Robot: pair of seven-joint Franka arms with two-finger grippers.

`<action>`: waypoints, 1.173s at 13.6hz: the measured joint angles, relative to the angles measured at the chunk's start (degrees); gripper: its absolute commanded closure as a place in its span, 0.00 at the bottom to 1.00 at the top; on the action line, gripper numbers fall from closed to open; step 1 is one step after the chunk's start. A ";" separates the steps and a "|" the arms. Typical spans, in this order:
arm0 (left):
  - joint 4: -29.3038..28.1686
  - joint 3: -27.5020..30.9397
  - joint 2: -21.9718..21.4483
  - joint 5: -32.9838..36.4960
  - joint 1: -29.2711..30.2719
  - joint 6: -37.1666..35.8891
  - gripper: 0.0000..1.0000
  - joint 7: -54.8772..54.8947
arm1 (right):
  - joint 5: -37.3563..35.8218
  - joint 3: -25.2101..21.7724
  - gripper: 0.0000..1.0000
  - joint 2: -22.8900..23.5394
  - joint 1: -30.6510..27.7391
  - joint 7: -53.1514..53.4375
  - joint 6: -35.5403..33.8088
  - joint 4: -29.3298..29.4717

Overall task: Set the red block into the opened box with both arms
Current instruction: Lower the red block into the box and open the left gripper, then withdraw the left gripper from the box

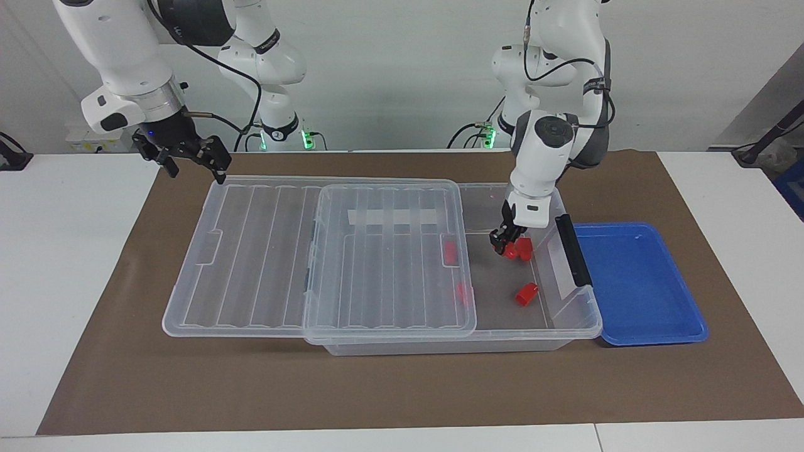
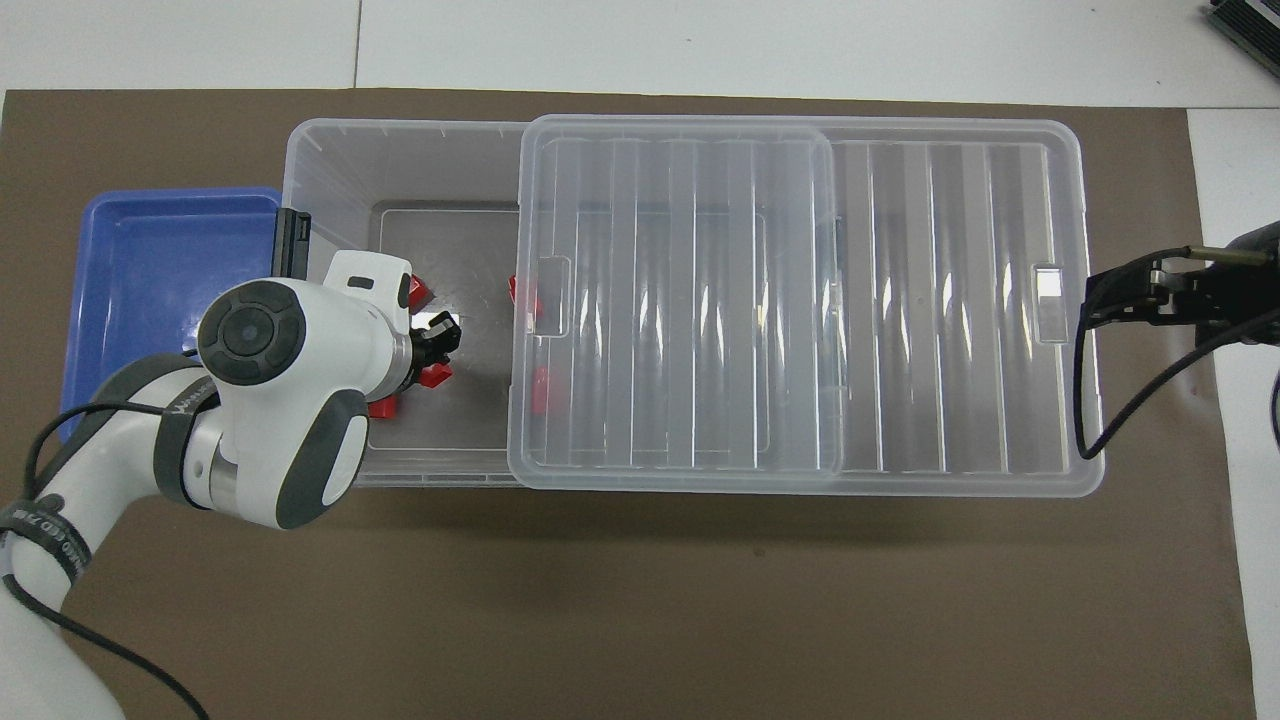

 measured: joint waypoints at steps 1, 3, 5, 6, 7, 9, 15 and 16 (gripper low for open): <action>-0.95 0.00 1.02 0.24 -0.09 1.78 1.00 -0.06 | 0.00 0.00 0.00 0.00 -0.01 0.00 0.00 0.00; -1.22 0.02 3.13 0.44 -0.12 4.03 1.00 -0.17 | 0.00 0.00 0.00 0.00 -0.01 0.00 0.00 0.00; -1.20 0.00 4.19 0.53 -0.37 4.66 1.00 -0.39 | 0.00 -0.02 0.00 0.00 -0.22 0.00 0.00 0.00; -1.20 0.00 4.41 0.57 -0.54 5.09 1.00 -0.53 | 0.00 -0.08 0.00 0.00 -0.43 0.00 0.00 0.00; -1.21 0.02 4.61 0.66 -0.70 5.77 1.00 -0.61 | 0.00 -0.16 0.00 0.00 -0.57 0.00 0.00 -0.01; -1.20 0.02 4.77 0.85 -0.81 6.44 0.18 -0.75 | 0.00 -0.19 0.09 0.00 -0.81 0.00 0.00 -0.09; 0.50 0.57 4.82 0.89 -0.83 2.83 0.00 -0.81 | 0.00 -0.19 1.00 0.00 -0.94 0.00 2.77 -1.23; 2.95 0.92 4.49 0.89 -0.73 -1.51 0.00 -0.81 | 0.00 -0.19 1.00 -0.03 -0.94 0.00 3.51 -1.68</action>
